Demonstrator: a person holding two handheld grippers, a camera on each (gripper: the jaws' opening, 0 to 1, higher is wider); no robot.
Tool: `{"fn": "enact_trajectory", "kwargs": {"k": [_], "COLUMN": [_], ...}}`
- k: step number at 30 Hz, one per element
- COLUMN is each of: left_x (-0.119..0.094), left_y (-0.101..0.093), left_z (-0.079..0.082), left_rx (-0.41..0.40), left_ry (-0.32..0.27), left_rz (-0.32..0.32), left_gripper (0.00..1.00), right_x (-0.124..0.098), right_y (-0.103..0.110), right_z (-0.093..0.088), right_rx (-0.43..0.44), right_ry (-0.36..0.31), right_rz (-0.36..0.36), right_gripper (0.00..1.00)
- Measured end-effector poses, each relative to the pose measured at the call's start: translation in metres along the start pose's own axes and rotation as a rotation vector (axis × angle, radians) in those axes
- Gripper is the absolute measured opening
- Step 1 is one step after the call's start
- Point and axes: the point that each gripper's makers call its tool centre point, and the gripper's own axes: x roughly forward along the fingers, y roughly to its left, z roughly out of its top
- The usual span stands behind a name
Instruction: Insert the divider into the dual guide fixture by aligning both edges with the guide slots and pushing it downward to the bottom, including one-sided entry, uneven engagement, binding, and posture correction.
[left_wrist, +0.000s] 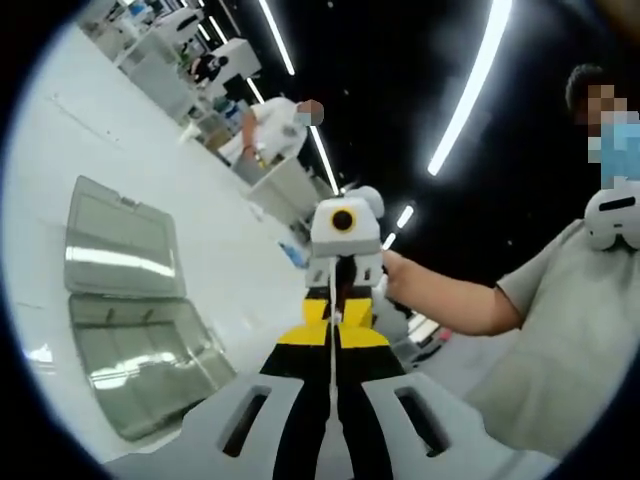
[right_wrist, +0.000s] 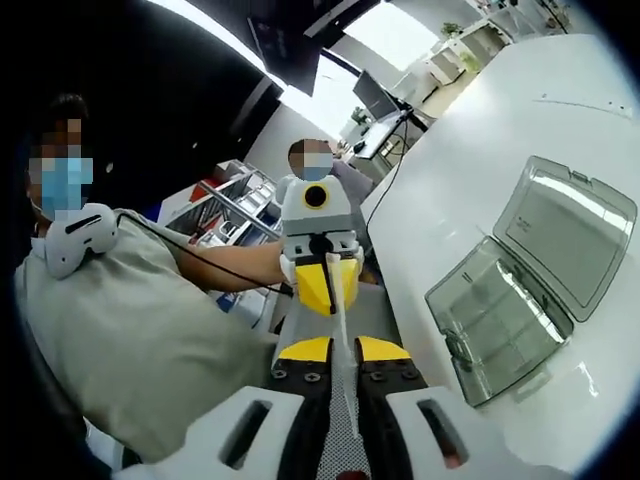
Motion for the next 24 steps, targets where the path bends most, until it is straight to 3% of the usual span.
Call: {"fn": "enact_trajectory", "kwargs": {"k": [5,14,24], "left_x": [-0.0013,-0.0016,-0.0041], "left_y": [-0.0021,-0.0003,-0.0011], "left_z": [0.0006,-0.0039,0.0032], "left_rx": [-0.012,-0.049,-0.056], "left_ry": [-0.014,-0.012,-0.028], "left_rz": [-0.017,-0.027,-0.028], "left_gripper": [0.00,0.00,0.00], "right_x": [-0.0012,0.0015,0.0027], "right_y": [0.0061,0.0046,0.0073], "right_z": [0.0018,-0.0022,0.0054], "right_rx": [0.074,0.065,0.035], "right_ry": [-0.029,-0.004,-0.017], "right_rz": [0.045,0.024,-0.003], "right_gripper": [0.00,0.00,0.00]}}
